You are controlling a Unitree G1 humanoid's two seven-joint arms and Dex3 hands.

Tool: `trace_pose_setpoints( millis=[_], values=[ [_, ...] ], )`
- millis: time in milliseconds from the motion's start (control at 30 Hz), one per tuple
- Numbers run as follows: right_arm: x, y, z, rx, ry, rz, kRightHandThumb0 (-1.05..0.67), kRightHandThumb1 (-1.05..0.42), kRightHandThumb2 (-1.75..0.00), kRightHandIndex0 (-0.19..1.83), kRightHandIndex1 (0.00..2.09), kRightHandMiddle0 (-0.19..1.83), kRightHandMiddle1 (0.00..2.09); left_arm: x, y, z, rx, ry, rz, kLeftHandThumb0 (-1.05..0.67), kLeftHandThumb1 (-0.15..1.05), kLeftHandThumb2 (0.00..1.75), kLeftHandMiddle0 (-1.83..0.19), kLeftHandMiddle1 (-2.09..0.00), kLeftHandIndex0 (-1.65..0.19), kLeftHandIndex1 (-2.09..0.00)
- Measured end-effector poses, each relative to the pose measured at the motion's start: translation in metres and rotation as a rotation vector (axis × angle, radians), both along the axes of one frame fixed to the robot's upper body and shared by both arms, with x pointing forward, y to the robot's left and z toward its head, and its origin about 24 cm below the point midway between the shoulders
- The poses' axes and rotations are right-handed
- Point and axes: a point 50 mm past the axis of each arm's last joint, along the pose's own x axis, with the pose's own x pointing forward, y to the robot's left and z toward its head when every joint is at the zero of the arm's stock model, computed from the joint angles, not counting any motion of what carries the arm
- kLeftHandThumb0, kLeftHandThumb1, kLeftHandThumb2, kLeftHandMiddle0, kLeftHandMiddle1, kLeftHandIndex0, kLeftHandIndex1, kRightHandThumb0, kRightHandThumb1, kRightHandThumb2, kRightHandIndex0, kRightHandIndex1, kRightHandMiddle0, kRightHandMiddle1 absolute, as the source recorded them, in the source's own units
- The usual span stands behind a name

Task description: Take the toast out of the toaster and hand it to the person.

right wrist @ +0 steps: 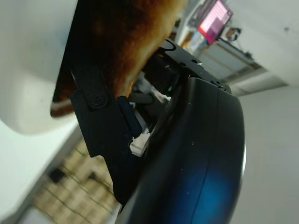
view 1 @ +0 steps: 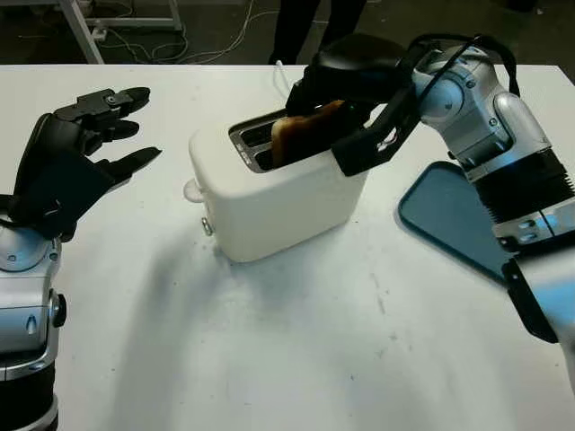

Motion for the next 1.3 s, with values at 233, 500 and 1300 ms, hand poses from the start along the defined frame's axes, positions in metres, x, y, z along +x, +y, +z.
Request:
trace_pose_setpoints(
  millis=[233, 500, 1300],
  values=[
    [-0.002, -0.001, -0.003, -0.040, -0.126, 0.037, -0.47, -0.92, -0.20, 1.08, 1.74, 0.85, 1.72, 0.000, 0.000, 0.000, 0.000, 0.000, 0.000, -0.28, 0.92, 0.08, -0.28, -0.70, -0.58, -0.01],
    [0.004, -0.011, -0.012, 0.129, -0.138, 0.090, -0.46, -0.92, -0.34, 1.13, 1.75, 0.84, 1.75, 0.000, 0.000, 0.000, -0.002, -0.001, 0.001, -0.27, 0.92, 0.08, -0.28, -0.69, -0.57, 0.00],
    [0.024, -0.047, 0.066, 0.617, -0.078, -0.025, -0.52, -0.92, -0.47, 1.01, 1.75, 0.74, 1.75, 0.000, 0.001, 0.000, -0.005, -0.003, 0.004, -0.30, 0.92, 0.08, -0.29, -0.69, -0.58, -0.01]
  ],
)
